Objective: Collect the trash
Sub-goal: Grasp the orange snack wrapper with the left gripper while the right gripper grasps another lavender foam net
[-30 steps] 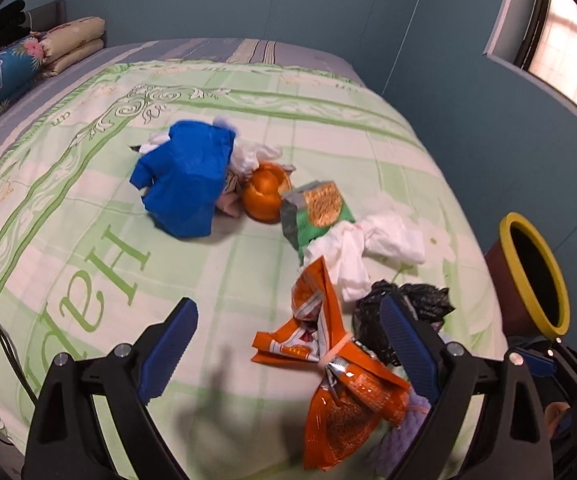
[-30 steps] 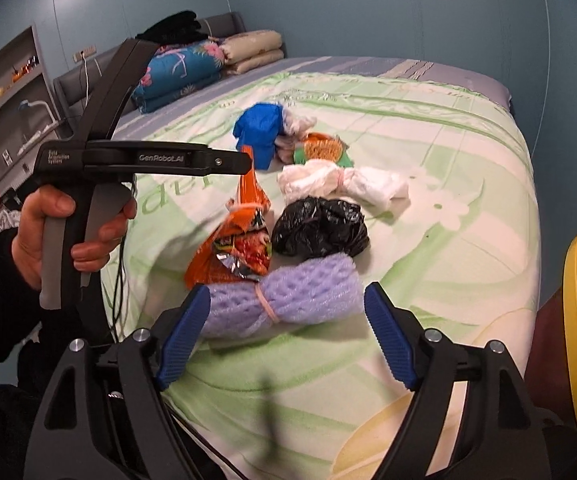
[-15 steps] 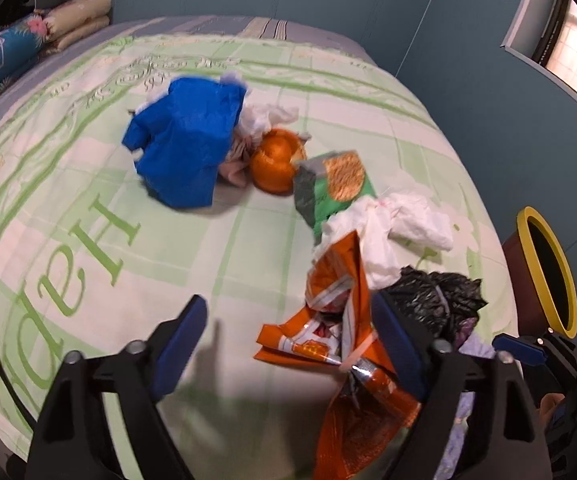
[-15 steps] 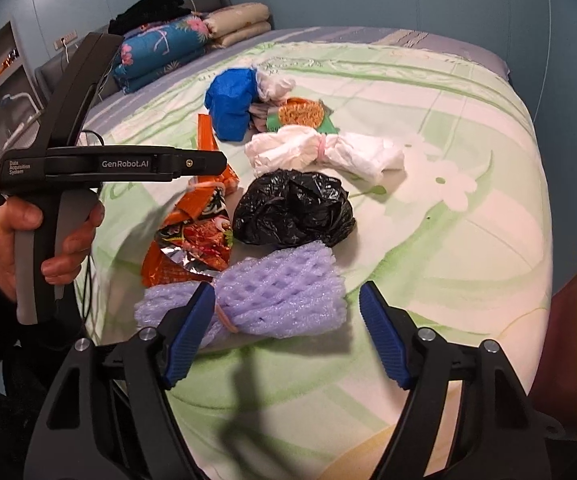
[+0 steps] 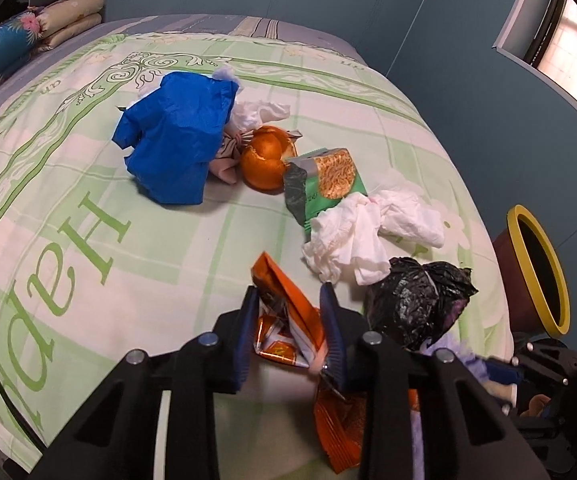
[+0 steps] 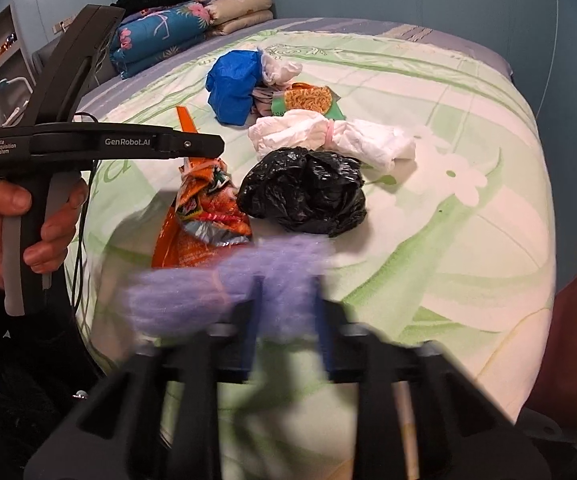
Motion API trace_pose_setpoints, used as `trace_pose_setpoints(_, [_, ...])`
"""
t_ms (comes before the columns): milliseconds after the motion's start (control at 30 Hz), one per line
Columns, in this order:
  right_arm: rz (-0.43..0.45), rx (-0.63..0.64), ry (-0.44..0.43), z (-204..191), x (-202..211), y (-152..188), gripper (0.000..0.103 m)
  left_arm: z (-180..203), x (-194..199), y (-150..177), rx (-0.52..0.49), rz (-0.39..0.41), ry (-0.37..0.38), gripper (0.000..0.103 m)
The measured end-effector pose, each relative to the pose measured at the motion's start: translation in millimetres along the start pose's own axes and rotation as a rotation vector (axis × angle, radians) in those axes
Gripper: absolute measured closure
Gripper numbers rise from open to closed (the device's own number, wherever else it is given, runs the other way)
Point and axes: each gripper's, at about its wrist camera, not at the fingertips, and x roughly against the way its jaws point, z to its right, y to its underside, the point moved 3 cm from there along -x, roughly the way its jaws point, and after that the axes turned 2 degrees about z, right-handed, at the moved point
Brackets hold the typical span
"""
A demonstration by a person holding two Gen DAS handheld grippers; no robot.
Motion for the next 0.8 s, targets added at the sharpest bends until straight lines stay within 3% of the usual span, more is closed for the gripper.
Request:
trace_pose_setpoints(333, [0.037,0.011,-0.010,-3,15,0,0.094,-3,10,-3,0.023,0.002,0.024,0.091])
trace_pose_setpoints(800, [0.157,0.000,0.015,1,67,-9,0.094,-14,59,-18,0.040,0.110,0.009,0.092])
